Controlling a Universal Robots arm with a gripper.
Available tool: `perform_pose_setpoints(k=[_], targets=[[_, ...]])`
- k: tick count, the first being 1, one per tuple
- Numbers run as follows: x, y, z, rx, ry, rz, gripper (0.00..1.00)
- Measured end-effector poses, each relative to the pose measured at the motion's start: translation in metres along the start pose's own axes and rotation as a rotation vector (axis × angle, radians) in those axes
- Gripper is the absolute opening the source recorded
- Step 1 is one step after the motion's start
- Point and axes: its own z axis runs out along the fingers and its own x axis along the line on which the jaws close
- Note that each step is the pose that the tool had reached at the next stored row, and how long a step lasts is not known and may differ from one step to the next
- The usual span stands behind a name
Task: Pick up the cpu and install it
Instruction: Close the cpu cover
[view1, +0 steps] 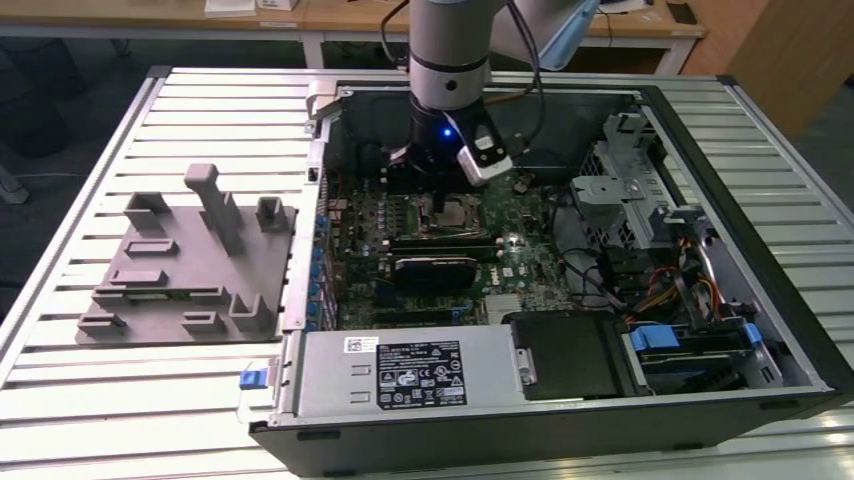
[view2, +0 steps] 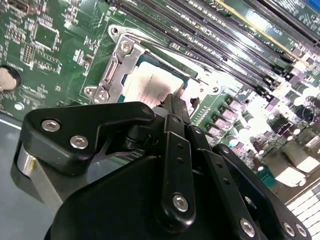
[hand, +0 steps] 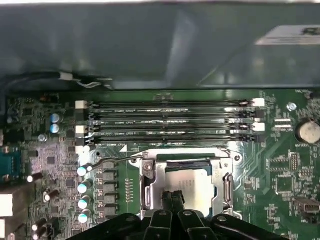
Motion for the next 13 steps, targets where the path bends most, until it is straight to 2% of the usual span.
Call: perform_pose_setpoints(k=[2, 8, 13], targets=[[0.0012, -0.0001, 0.0005, -0.0005, 0.0, -0.015, 0.11], [0.0073, -0.0003, 0.0032, -0.0004, 0.0001, -0.019, 0.11], [0.0086, -0.0003, 0.0043, -0.0003, 0.0002, -0.019, 0.11]])
